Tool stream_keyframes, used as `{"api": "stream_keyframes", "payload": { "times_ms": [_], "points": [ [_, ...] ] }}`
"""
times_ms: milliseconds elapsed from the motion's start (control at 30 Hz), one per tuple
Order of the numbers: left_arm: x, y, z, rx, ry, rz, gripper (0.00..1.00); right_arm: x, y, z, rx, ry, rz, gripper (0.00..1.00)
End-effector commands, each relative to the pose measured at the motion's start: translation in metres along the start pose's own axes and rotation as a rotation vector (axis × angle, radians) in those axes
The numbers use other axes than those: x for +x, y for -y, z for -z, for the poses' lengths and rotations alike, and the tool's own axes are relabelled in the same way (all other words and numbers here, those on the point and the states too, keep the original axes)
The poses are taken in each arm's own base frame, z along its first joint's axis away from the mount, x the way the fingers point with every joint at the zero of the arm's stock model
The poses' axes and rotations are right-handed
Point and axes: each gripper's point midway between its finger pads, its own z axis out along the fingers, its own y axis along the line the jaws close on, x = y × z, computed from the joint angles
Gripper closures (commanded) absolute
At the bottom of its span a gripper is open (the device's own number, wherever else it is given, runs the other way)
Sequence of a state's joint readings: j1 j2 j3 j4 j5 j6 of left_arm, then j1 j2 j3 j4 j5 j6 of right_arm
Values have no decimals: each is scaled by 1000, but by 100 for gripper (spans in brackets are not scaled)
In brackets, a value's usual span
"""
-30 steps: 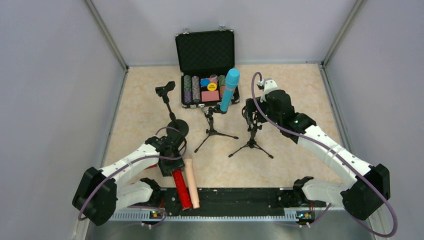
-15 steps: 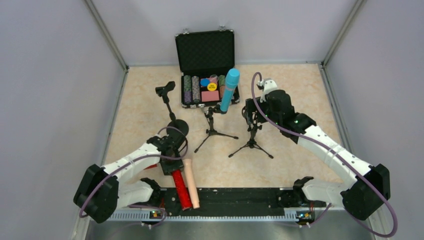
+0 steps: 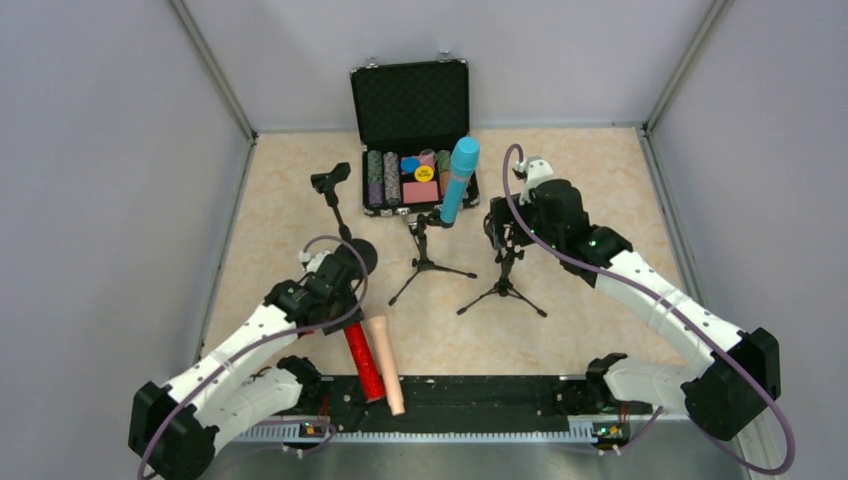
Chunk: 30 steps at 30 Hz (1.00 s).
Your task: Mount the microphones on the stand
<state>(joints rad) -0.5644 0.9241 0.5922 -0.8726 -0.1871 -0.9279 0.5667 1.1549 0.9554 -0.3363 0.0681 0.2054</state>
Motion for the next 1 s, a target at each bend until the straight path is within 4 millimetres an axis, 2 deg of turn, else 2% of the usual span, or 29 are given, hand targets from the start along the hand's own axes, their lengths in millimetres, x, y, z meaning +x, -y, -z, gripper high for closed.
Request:
{"api": "stream_keyframes", "payload": {
  "times_ms": [0, 400, 567, 700, 967],
  "points": [
    [-30, 21, 27, 116, 131, 23, 100, -13, -2, 2, -14, 54, -16, 9],
    [-72, 66, 84, 483, 381, 117, 100, -15, -4, 5, -26, 70, -20, 9],
    [-92, 73, 104, 612, 516, 198, 100, -20, -10, 9, -64, 89, -17, 9],
    [-104, 75, 114, 662, 586, 246, 100, -26, -18, 15, -110, 117, -8, 9],
    [-117, 103, 130, 746, 591, 234, 100, -40, -41, 31, -245, 179, 0, 9]
  ]
}}
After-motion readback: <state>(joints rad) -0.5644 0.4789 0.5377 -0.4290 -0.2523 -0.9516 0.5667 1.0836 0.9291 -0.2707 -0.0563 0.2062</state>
